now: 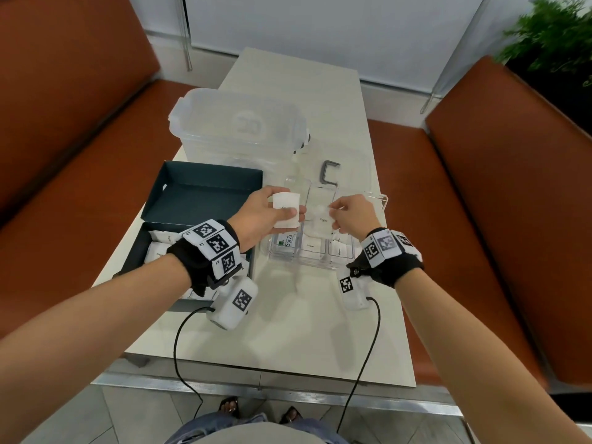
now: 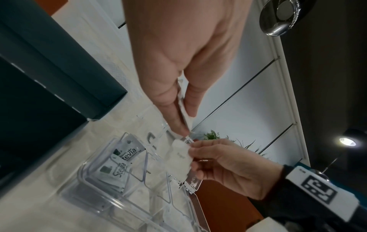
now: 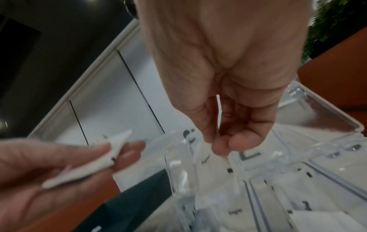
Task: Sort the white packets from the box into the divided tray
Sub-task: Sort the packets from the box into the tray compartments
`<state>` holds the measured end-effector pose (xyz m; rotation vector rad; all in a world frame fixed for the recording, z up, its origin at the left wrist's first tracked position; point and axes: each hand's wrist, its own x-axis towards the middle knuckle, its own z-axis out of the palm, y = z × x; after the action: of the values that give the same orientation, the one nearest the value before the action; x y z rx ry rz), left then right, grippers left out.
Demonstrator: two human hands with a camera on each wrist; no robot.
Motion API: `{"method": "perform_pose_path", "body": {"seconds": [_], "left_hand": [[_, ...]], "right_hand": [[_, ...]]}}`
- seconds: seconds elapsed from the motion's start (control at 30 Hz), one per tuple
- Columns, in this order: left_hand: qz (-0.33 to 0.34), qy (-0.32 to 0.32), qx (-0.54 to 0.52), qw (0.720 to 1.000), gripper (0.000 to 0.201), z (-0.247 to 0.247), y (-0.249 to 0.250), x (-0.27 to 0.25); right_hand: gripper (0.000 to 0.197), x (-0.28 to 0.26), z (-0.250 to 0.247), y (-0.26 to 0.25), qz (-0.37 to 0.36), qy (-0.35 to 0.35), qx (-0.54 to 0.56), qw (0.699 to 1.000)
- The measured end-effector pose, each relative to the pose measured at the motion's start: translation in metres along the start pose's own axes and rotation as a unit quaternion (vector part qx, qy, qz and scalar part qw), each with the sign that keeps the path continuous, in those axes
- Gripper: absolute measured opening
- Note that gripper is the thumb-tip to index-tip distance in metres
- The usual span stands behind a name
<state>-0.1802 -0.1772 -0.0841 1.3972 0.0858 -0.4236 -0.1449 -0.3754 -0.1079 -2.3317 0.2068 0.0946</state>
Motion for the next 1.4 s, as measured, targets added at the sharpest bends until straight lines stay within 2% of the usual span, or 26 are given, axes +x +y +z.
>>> {"method": "perform_pose_path", "body": {"seconds": [0.17,0.33,0.7,0.9,1.0,1.2,1.27,1.33,1.4], "left_hand": [[0.002,0.014,0.007,1.0,0.046,0.002,0.001,-0.001],[-0.012,0.014,-0.003,1.0,0.036,-0.001,0.001,0.001],[-0.019,0.015,-0.013,1.0,0.032,-0.005,0.002,0.0],[-0.012,0.012,-0.011,1.0,0.032,-0.005,0.003,0.002],[-0.014,0.007,-0.01,1.0,0.031,-0.006,0.002,0.004],[-0.01,0.003,-0.006,1.0,0.025,-0.01,0.0,0.005],[-0.006,0.002,-0.001,1.0,0.023,-0.013,0.0,0.005],[-0.004,0.005,-0.003,1.0,0.023,-0.015,0.0,0.006],[-0.007,0.005,-0.006,1.0,0.024,-0.016,0.0,0.006]], "right_hand": [[0.025,0.002,0.021,0.002,0.02,-0.05,-0.079,0.995],[0.026,0.002,0.033,0.001,0.02,-0.038,-0.113,0.993],[0.029,0.004,0.032,0.004,0.057,0.03,-0.069,0.996],[0.022,0.001,0.042,0.006,0.056,-0.007,-0.124,0.991],[0.02,0.0,0.047,0.008,0.029,-0.019,-0.204,0.978],[0.021,0.002,0.042,0.011,-0.088,-0.05,-0.346,0.933],[0.023,0.004,0.039,0.011,-0.12,-0.039,-0.376,0.918],[0.024,0.004,0.037,0.01,-0.139,-0.031,-0.413,0.899],[0.02,0.002,0.037,0.007,-0.133,-0.054,-0.449,0.882]]}}
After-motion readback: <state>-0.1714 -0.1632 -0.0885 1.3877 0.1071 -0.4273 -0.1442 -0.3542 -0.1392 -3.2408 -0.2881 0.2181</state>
